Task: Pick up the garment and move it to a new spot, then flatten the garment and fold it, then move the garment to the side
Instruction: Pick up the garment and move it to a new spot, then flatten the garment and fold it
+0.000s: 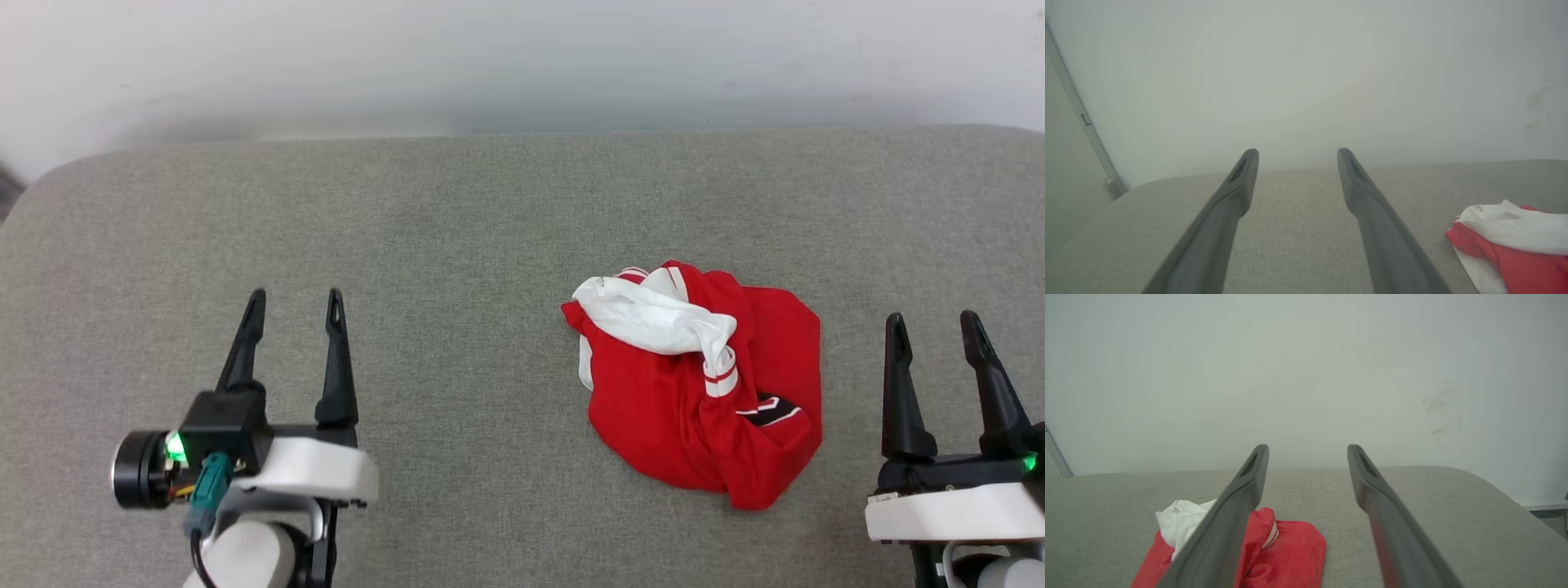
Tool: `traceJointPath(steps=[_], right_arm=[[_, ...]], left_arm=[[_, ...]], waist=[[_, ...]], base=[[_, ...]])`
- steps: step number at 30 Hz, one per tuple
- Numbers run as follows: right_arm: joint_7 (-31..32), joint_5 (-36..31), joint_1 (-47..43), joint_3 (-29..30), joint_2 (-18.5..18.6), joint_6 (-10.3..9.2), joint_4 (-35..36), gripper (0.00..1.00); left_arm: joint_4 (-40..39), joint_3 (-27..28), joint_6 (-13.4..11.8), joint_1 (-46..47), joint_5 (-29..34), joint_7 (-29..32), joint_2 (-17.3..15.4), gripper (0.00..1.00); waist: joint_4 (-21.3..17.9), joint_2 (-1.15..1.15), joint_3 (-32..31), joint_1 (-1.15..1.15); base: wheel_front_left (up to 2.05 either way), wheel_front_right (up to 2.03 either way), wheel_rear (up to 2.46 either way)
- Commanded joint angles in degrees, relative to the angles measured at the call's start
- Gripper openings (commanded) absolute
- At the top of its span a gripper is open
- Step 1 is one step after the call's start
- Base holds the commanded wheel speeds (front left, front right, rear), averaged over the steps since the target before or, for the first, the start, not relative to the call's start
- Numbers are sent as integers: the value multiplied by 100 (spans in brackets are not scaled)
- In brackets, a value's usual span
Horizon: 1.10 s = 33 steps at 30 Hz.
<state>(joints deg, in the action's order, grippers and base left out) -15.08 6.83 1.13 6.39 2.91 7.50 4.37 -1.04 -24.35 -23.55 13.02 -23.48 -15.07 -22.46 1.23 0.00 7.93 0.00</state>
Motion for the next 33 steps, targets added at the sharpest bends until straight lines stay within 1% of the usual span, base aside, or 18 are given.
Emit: traceJointPath(steps=[1, 5, 8, 15, 20, 25, 33], right_arm=[[-14, 96, -60, -10, -4, -2, -12, 100], [-14, 273, -117, 7, -5, -2, -51, 100], [-14, 356, -156, -3, -5, -2, -94, 100], [-14, 523, -310, -23, -5, -2, -168, 100], [-14, 572, -395, -39, -5, -2, -200, 100], [-14, 592, -465, -52, -5, -2, -229, 100], [-14, 610, -479, -55, -5, -2, -223, 100]], left_arm=[[-36, 221, 125, -231, 203, -14, 150, 100], [-6, 713, 463, -696, 611, -14, 559, 100], [37, 985, 707, -931, 889, -14, 833, 100], [184, 1494, 1199, -1200, 1329, -14, 1322, 100], [259, 1756, 1466, -1303, 1558, -15, 1528, 100], [323, 1966, 1652, -1392, 1712, -15, 1669, 100], [396, 2159, 1850, -1433, 1849, -15, 1776, 100]], waist=[[0, 0, -23, 0], [5, 0, -77, 0], [17, 0, -116, 0], [53, 0, -224, 0], [62, 0, -321, 0], [64, 0, -407, 0], [76, 0, -446, 0]], base=[[0, 0, 0], [0, 0, 0], [0, 0, 0], [0, 0, 0], [0, 0, 0], [0, 0, 0], [0, 0, 0]])
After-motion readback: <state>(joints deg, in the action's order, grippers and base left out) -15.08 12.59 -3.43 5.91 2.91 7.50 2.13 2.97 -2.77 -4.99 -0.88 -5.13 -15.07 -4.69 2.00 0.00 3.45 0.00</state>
